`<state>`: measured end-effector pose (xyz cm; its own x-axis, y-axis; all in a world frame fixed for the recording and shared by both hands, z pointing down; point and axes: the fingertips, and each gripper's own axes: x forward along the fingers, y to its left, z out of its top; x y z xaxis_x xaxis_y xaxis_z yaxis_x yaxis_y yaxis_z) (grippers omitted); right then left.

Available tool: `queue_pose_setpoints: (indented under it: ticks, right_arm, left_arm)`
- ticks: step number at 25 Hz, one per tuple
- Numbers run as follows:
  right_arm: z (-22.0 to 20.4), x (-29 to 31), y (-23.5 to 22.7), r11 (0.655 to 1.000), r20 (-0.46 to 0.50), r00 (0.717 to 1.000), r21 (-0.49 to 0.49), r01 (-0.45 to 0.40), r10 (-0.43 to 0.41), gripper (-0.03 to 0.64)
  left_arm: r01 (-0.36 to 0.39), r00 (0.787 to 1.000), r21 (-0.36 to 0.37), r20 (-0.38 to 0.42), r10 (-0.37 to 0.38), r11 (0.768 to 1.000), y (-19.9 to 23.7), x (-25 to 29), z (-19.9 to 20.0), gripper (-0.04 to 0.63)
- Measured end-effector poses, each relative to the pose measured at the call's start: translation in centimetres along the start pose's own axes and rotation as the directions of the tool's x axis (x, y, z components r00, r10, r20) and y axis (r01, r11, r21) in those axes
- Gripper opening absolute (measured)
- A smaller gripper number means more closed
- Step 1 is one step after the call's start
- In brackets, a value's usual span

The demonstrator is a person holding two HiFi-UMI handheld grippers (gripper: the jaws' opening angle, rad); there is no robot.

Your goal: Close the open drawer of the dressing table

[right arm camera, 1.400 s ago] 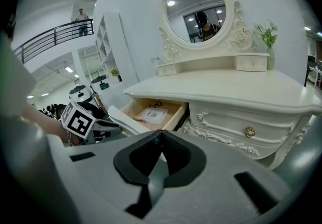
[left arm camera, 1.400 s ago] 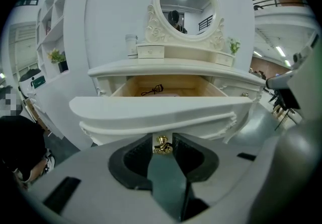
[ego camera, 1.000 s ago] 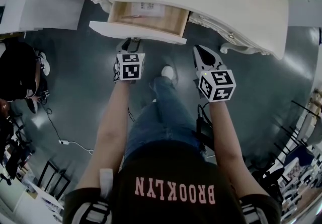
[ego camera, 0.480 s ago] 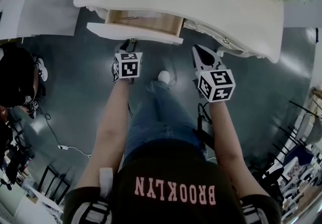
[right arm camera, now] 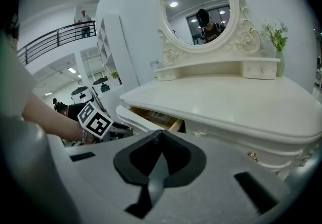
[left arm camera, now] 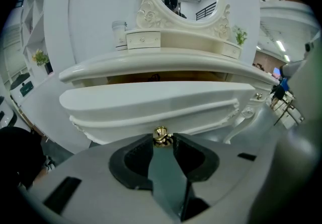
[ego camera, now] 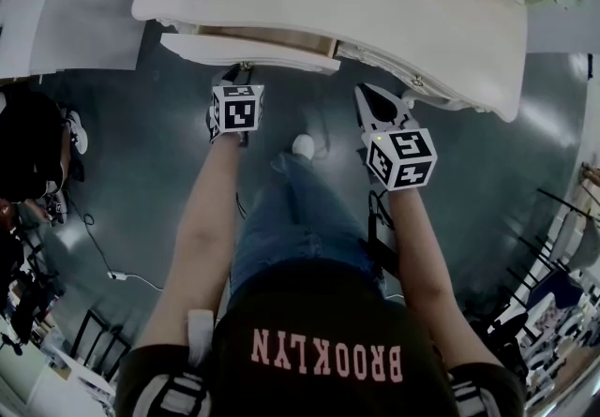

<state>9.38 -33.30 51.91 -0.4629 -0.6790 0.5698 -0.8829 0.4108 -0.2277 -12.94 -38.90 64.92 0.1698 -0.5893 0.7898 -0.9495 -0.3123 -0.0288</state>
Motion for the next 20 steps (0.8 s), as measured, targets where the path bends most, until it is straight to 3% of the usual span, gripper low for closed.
queue_pose_setpoints:
  ticks: [20]
  right_arm:
    - [0.0, 0.7, -1.7, 0.999, -0.015, 1.000, 0.035, -0.010, 0.010, -0.003]
  left_arm:
    - [0.012, 1.000, -0.001, 0.011, -0.012, 1.000, -0.1, 2.8, 4.2, 0.120]
